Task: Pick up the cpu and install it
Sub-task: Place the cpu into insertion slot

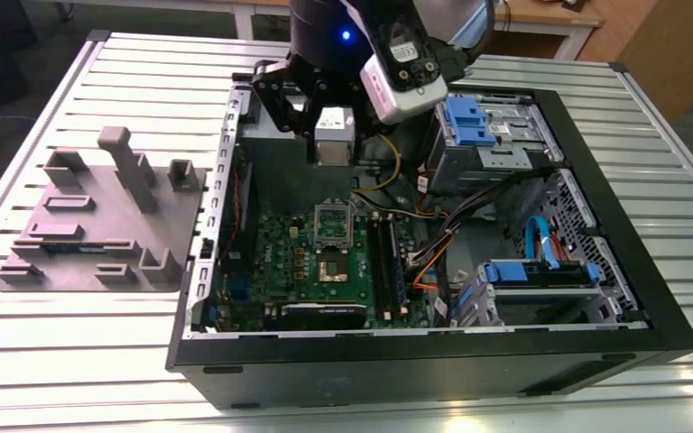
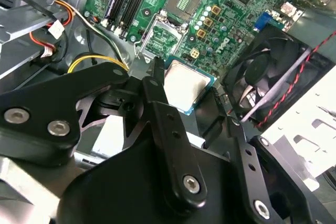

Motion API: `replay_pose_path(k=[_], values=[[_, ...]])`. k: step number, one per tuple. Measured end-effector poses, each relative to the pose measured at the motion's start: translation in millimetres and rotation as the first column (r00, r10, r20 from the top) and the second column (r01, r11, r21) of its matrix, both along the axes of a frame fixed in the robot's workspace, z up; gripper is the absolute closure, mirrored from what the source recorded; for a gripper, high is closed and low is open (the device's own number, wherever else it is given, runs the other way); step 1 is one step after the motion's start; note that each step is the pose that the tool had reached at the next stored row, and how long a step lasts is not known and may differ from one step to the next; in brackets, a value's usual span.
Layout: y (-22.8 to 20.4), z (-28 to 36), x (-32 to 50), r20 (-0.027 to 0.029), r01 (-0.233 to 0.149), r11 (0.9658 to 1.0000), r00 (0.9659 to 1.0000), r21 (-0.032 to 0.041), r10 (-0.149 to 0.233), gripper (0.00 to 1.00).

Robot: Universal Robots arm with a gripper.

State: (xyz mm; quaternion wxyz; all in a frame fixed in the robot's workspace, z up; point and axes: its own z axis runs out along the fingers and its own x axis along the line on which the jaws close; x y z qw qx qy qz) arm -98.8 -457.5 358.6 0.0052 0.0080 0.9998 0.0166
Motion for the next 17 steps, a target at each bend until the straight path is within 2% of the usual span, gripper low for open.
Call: replay_pose_path(k=[3,17], values=[[-0.3,-4.0,0.7,0.0000,0.000,1.0000,1.0000,0.0000,0.000,0.53],[-1.6,-7.4,0.8,0.0004,0.000,1.0000,1.0000,0.0001,0.000,0.53]])
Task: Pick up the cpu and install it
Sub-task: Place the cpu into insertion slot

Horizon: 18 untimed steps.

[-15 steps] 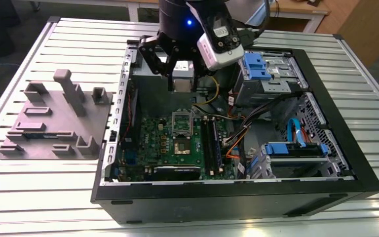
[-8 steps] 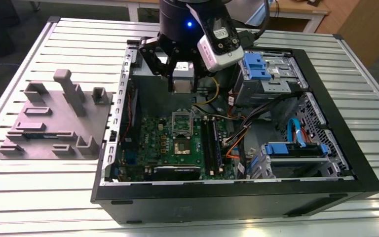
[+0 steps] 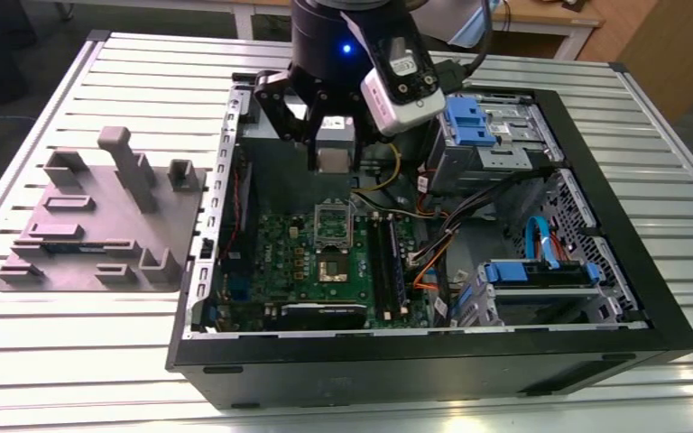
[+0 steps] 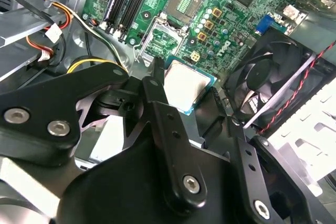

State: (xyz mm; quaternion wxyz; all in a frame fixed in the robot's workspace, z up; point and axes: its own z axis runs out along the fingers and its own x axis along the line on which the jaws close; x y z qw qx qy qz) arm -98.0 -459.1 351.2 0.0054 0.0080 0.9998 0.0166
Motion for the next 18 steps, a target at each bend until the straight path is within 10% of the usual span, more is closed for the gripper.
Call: replay_pose_path(k=[18], values=[[-2.8,-10.2,0.5,-0.0001,0.000,1.0000,1.0000,-0.0001,0.000,0.53]])
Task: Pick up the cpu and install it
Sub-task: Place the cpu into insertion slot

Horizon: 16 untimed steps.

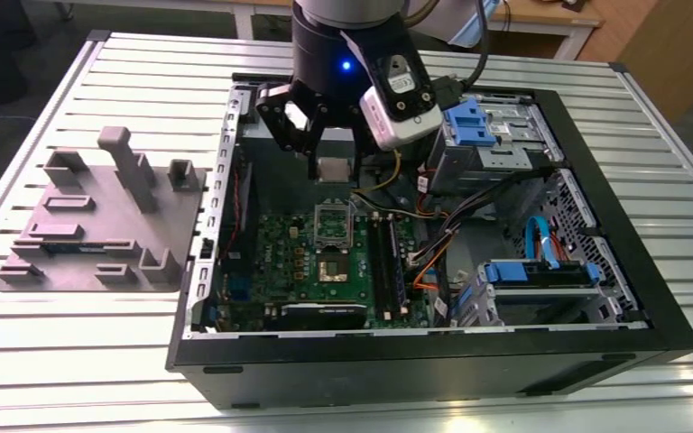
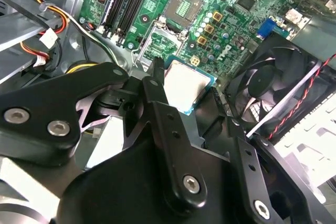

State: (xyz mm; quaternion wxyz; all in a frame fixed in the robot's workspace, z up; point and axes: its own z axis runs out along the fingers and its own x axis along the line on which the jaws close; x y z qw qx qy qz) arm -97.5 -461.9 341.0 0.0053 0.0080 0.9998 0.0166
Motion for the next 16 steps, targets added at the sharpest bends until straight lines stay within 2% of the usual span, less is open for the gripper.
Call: replay_pose_path(k=[9,12,16], values=[[0.0,-0.1,0.0,0.0000,0.000,1.0000,1.0000,0.0000,0.000,0.53],[-0.4,-2.0,0.1,0.0001,0.000,1.0000,1.0000,0.0003,0.000,0.53],[-3.0,-6.4,0.9,-0.0001,0.000,1.0000,1.0000,0.0000,0.000,0.53]])
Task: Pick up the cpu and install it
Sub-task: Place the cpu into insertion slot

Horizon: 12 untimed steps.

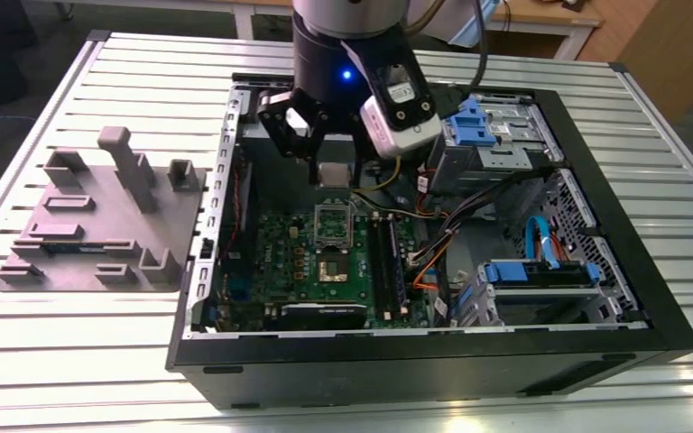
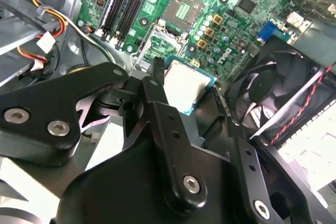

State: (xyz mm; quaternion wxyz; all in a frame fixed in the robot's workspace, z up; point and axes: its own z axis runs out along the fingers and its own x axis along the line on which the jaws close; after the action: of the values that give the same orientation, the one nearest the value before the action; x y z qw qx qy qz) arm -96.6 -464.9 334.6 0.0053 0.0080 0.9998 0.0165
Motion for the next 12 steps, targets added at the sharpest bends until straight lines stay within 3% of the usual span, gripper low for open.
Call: replay_pose_path(k=[5,12], values=[[-1.3,-7.0,0.5,0.0001,0.000,1.0000,1.0000,0.0002,0.000,0.53],[-1.3,-7.7,0.6,0.0000,0.000,1.0000,1.0000,0.0000,0.000,0.53]])
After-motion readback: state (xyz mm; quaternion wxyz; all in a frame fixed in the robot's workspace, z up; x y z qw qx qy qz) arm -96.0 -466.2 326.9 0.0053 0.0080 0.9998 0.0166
